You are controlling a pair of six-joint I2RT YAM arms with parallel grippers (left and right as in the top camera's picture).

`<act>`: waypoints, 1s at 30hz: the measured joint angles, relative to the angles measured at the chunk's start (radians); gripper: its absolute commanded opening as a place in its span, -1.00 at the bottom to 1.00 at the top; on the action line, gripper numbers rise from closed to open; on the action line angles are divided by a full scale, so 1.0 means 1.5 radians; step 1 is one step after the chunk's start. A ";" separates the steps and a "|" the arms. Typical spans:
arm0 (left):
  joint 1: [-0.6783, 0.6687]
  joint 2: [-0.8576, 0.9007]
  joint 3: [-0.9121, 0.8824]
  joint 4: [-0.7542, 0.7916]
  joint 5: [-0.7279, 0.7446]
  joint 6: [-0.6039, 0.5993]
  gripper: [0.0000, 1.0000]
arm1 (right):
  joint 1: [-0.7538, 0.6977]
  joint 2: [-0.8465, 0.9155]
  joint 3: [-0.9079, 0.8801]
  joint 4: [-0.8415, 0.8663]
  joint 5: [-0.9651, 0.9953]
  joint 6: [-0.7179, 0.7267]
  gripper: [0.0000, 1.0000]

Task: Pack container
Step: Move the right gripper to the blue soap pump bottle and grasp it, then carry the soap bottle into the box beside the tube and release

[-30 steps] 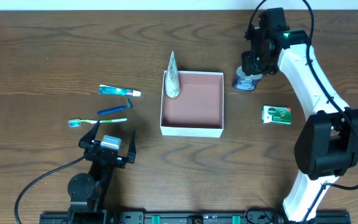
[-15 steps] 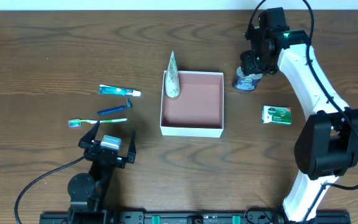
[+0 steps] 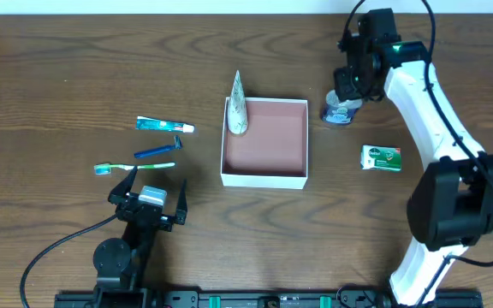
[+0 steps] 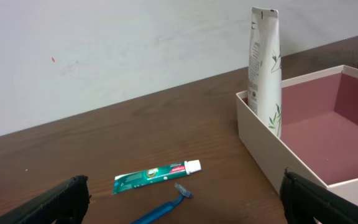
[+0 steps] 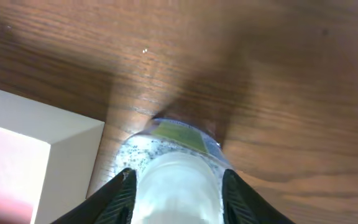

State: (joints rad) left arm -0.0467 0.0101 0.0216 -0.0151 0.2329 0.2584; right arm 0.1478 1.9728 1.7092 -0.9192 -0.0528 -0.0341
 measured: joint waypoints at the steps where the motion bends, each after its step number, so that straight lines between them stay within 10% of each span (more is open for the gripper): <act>1: 0.000 0.000 0.000 0.000 0.000 0.000 0.96 | 0.000 -0.005 0.001 0.000 0.000 0.000 -0.21; 15: 0.000 0.000 0.000 0.000 0.000 0.000 0.96 | 0.000 -0.014 0.005 -0.016 0.001 0.000 -0.78; 30: 0.000 0.000 0.000 0.000 0.000 0.000 0.96 | 0.006 -0.084 0.005 -0.022 0.001 0.000 -0.78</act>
State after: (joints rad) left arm -0.0467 0.0101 0.0216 -0.0151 0.2329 0.2584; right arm 0.1574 1.8469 1.7164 -0.9520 -0.0509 -0.0341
